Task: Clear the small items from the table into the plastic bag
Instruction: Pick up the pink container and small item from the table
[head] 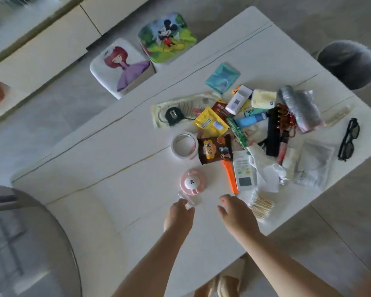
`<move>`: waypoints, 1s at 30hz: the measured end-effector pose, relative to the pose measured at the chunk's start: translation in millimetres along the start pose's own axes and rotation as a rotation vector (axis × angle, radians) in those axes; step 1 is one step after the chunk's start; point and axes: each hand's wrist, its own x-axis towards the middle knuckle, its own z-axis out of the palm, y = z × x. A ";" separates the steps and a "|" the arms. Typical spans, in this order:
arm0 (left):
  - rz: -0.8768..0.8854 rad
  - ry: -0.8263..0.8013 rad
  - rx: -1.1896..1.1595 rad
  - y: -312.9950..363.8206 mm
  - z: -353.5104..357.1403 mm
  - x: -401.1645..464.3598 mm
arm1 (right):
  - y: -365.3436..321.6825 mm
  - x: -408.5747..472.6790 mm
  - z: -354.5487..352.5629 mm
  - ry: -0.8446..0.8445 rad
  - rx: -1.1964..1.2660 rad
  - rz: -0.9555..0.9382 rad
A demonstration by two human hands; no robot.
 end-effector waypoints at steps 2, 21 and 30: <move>-0.013 0.039 -0.023 -4.6 6.2 18.9 | -4.3 16.1 14.0 -0.002 0.010 -0.015; -0.030 0.153 -0.768 -31.5 8.8 79.5 | -31.7 80.2 49.6 0.178 -0.033 -0.119; 0.063 0.013 -0.918 -5.9 1.9 75.1 | -16.9 74.9 54.2 0.111 0.333 0.036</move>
